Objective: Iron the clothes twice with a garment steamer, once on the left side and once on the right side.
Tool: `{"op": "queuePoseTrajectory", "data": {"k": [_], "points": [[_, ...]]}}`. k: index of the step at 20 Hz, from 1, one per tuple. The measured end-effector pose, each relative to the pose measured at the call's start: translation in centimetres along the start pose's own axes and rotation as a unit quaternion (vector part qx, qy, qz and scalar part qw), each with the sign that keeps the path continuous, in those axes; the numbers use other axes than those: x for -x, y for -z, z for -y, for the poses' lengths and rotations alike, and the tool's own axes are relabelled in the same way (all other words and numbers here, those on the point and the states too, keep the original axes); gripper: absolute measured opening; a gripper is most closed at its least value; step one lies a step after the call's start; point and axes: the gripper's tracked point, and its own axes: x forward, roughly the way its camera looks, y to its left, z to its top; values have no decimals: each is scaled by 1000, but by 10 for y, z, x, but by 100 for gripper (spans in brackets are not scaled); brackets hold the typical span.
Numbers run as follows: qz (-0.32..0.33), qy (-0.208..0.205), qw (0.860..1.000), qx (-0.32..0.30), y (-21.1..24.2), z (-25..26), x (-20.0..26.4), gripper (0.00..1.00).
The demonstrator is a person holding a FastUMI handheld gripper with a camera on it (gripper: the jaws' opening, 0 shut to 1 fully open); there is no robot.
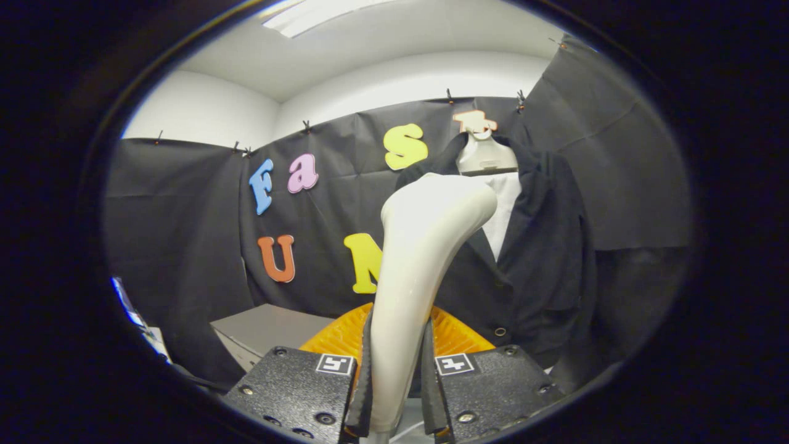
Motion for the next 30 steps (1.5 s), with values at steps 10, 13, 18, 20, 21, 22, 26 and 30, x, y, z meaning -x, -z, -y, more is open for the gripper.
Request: {"op": "queuePoseTrajectory", "data": {"k": [10,13,18,20,21,22,26,30], "points": [[34,-55,997,36,-65,28,-82,35],[30,-47,998,41,-65,34,-96,35],[-3,-22,999,25,-40,45,-114,35],[-19,-11,1000,10,-23,49,-114,35],[-26,-7,1000,4,-12,51,-113,35],[-33,-4,999,-1,-5,51,-113,35],[-50,0,999,-3,18,49,-105,35],[-60,10,998,-6,37,50,-101,35]]}}
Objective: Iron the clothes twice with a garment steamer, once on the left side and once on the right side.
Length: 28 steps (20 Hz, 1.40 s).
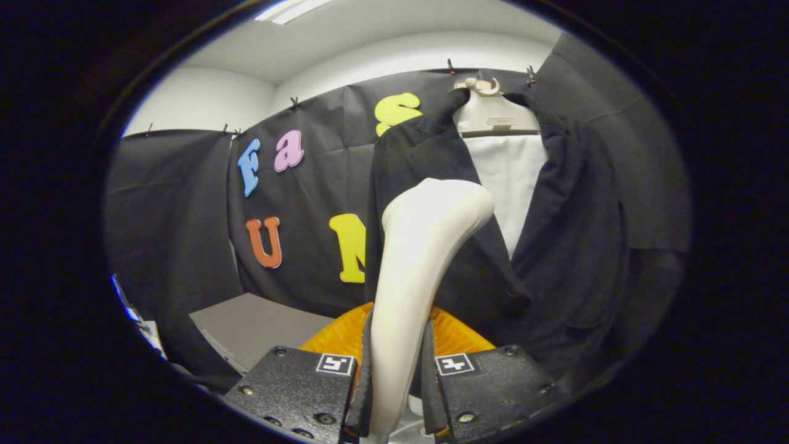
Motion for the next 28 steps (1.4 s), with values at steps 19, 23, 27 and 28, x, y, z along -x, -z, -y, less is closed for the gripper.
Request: {"op": "queuePoseTrajectory", "data": {"k": [19,23,27,28], "points": [[-88,34,994,-46,121,18,5,35],[-107,42,992,-53,143,23,7,35],[-122,45,990,-62,160,29,9,35],[-125,46,989,-65,165,30,10,35]]}}
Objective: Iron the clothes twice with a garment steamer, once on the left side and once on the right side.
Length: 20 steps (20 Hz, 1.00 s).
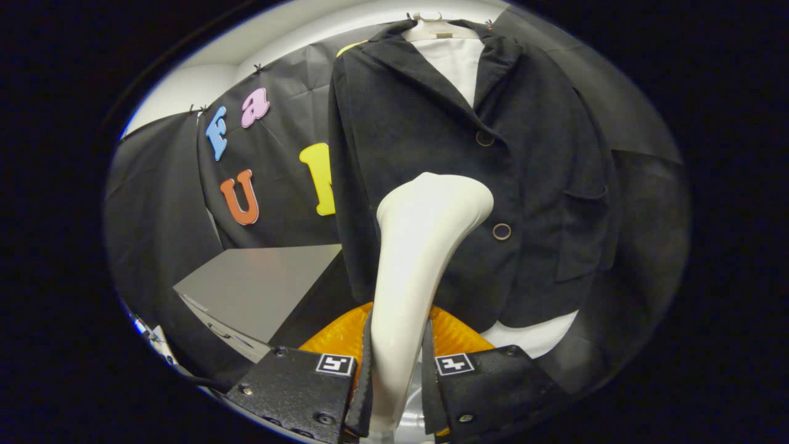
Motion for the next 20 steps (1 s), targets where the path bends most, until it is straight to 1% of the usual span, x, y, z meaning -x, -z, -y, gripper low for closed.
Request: {"op": "queuePoseTrajectory", "data": {"k": [3,9,20], "points": [[-13,1,1000,-3,15,3,-4,35],[-47,21,999,-11,47,13,-14,35],[-113,34,992,-30,114,35,-21,35]]}}
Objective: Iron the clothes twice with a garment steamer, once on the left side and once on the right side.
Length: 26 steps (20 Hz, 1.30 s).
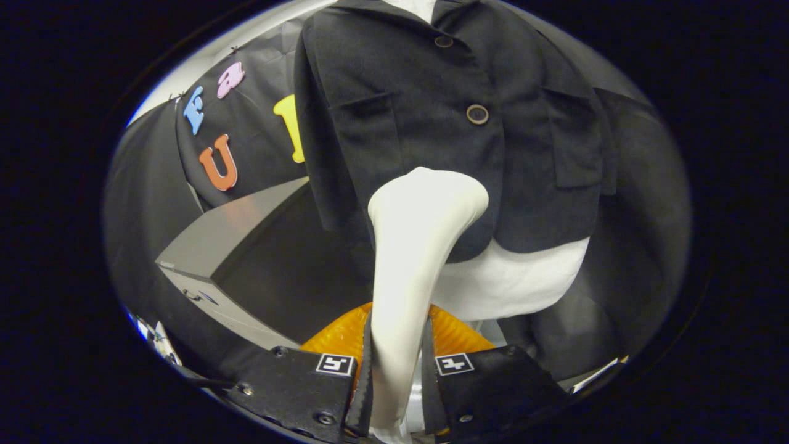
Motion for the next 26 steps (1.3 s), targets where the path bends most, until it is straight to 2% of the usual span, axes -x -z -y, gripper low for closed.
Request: {"op": "queuePoseTrajectory", "data": {"k": [7,13,16,19,23,26], "points": [[-33,10,999,-9,31,6,-17,35],[-2,2,1000,-5,8,10,2,35],[31,5,999,-3,-22,18,33,35],[90,7,996,-2,-68,41,85,35],[178,20,984,8,-147,72,152,35],[230,33,973,18,-194,87,181,35]]}}
